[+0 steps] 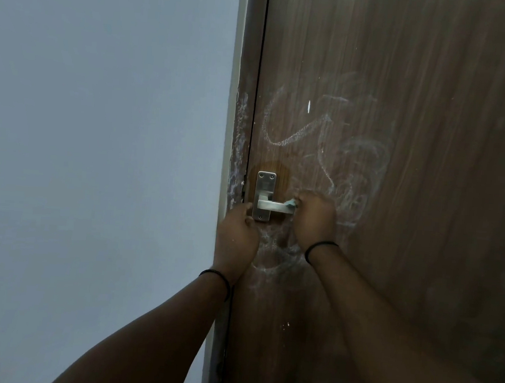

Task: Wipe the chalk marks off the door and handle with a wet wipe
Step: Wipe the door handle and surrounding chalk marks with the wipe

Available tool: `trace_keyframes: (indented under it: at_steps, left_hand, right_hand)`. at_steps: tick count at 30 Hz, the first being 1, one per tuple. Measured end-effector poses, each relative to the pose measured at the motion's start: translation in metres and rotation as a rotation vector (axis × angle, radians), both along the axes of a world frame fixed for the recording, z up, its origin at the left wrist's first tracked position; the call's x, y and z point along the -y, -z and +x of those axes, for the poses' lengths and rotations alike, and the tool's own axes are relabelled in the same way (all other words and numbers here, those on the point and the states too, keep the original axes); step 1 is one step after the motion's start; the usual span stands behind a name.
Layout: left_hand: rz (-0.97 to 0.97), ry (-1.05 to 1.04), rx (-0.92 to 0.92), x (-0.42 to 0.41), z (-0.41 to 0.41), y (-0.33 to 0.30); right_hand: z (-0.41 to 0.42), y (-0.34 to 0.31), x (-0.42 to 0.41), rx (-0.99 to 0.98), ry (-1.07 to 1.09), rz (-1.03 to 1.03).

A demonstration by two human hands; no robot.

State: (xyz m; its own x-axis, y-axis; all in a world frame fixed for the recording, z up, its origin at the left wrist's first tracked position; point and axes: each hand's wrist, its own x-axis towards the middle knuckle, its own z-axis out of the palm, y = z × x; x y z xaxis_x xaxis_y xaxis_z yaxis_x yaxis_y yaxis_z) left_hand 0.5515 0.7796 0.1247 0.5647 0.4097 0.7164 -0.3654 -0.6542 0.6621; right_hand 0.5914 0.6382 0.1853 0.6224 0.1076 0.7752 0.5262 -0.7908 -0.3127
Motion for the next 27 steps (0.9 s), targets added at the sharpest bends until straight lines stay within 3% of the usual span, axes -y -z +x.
trace_keyframes:
  at_steps: [6,12,15,19,22,27]
  left_hand:
    - [-0.006,-0.018,-0.020,-0.004,0.003,-0.011]
    - [-0.019,-0.018,-0.034,-0.012,0.003,-0.012]
    - [-0.014,-0.005,-0.052,-0.012,0.005,-0.009]
    - [-0.004,0.028,-0.068,-0.006,0.008,-0.003]
    - [0.019,0.075,-0.035,0.002,0.004,-0.006]
    - [0.093,0.034,-0.039,-0.002,0.005,-0.015]
  right_hand:
    - [-0.004,-0.013,-0.051,-0.185,-0.078,-0.148]
    - [0.015,-0.005,0.012,-0.287,-0.213,0.132]
    - [0.014,-0.003,0.028,-0.259,-0.149,0.171]
    - [0.003,-0.002,0.006,-0.183,-0.058,0.024]
    - [-0.005,-0.001,-0.026,-0.119,-0.086,-0.104]
    - [0.001,0.007,-0.026,-0.073,-0.231,-0.110]
